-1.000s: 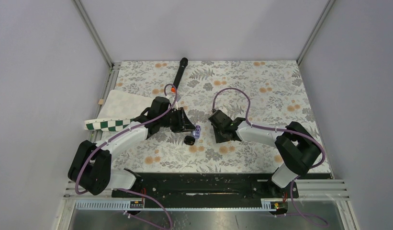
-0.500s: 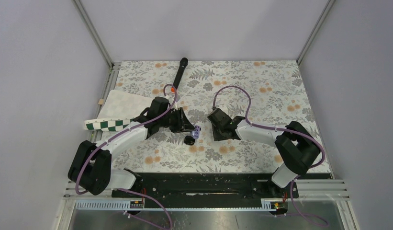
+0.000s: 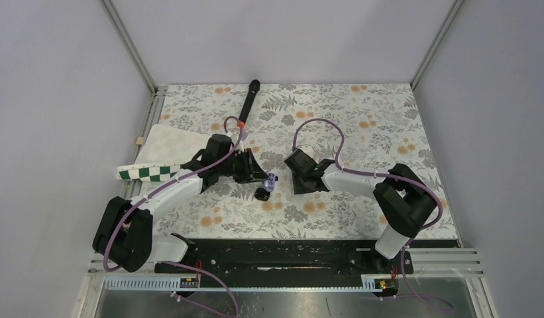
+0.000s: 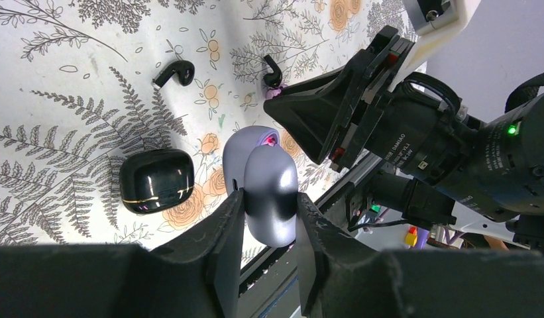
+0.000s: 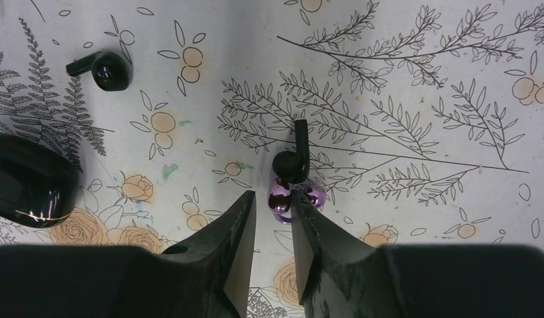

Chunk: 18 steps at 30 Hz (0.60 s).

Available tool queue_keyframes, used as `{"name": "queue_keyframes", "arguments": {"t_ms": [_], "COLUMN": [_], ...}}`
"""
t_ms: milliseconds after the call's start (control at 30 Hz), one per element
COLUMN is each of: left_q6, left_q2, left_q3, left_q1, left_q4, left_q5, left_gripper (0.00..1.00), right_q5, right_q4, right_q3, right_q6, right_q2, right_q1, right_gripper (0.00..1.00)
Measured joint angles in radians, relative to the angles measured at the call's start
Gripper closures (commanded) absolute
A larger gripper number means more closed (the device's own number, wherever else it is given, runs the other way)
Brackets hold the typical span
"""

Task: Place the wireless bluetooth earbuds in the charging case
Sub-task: Pick up the left earbud from the center of the board.

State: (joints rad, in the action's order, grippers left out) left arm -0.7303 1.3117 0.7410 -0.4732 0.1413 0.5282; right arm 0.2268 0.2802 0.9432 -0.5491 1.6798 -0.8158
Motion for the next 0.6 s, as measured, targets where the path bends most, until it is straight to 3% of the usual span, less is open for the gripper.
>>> {"name": "queue_keyframes", "arguments": {"t_ms": [167,400,600], "left_q6": [0.0,0.001,0.008], "left_q2": [-0.004,-0.004,-0.004], "left_q3": [-0.009,-0.013,-0.013], "left_q1": [0.004,0.005,0.005], "left_q4": [0.0,0.002,0.005], "left_q5": [0.0,0.0,0.001], "left_gripper": [1.0,1.0,1.0], "right_q5": [0.0,0.001,-0.009], "right_q4": [-0.002,0.006,0.066], "right_q3": [0.0,0.0,0.0], "right_q6": [-0.01,-0.015,0.002], "right_q2": [0.003,-0.009,-0.127], "right_q1": [0.0,0.0,0.0], "right_gripper": [0.86,0.87,0.87]}}
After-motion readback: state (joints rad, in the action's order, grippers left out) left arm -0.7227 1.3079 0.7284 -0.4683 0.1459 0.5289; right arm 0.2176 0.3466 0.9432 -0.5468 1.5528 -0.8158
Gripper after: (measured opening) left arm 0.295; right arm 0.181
